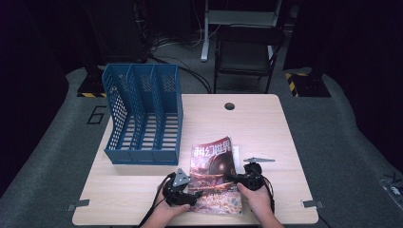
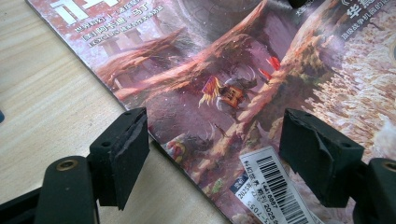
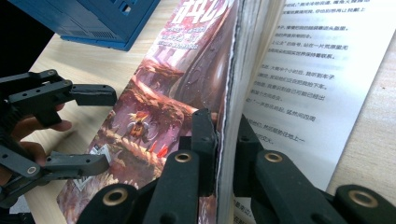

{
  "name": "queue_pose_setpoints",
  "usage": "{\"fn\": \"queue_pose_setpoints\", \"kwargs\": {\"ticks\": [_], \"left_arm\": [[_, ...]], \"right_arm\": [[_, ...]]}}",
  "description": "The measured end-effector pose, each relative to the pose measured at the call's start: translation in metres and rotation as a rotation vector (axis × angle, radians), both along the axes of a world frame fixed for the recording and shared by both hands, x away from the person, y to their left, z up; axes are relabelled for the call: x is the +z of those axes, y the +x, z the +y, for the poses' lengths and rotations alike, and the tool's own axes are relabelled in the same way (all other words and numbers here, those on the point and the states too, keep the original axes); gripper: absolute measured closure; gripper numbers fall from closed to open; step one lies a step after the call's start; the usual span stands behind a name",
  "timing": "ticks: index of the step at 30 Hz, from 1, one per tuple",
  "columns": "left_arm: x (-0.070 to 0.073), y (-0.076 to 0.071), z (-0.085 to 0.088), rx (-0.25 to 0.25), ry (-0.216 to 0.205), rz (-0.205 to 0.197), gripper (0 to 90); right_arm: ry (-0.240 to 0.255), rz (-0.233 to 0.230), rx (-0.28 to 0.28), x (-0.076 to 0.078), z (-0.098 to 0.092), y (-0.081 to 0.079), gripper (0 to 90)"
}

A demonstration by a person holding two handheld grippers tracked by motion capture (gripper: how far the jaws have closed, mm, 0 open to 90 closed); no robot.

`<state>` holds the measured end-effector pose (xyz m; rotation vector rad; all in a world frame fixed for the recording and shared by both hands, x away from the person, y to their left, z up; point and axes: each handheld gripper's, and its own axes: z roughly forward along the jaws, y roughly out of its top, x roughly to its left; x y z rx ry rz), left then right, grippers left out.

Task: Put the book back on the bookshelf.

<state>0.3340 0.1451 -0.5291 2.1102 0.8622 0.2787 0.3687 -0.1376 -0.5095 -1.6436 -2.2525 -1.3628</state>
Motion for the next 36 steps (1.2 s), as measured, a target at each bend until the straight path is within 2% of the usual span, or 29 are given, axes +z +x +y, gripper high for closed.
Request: {"fn": "queue_pose_setpoints", "kwargs": {"ticks": [11, 17, 23, 31, 33, 34, 36], "left_arm": [[0.0, 0.002, 0.0, -0.005, -0.003, -0.007, 24.1], [0.001, 0.002, 0.0, -0.009, 0.006, 0.005, 23.9], [0.0, 0.003, 0.0, -0.006, -0.003, -0.004, 23.5], [0.002, 0.004, 0.0, -0.018, 0.014, 0.013, 22.7], [0.002, 0.004, 0.0, -0.018, 0.007, 0.026, 22.8], [0.002, 0.005, 0.0, -0.018, 0.015, 0.018, 22.8], [0.002, 0.005, -0.001, -0.009, 0.0, 0.029, 22.7]], "right_arm": [[0.009, -0.032, 0.008, 0.002, 0.0, -0.003, 83.9], [0.009, -0.052, 0.01, 0.002, 0.0, -0.004, 83.8], [0.004, -0.074, 0.017, 0.005, 0.001, -0.006, 84.1], [0.003, -0.099, 0.016, 0.008, 0.001, -0.009, 84.4], [0.011, -0.093, 0.006, 0.009, 0.001, -0.01, 84.8], [0.01, -0.103, 0.01, 0.009, 0.0, -0.01, 84.9], [0.013, -0.108, 0.007, 0.011, -0.001, -0.012, 85.1]]}}
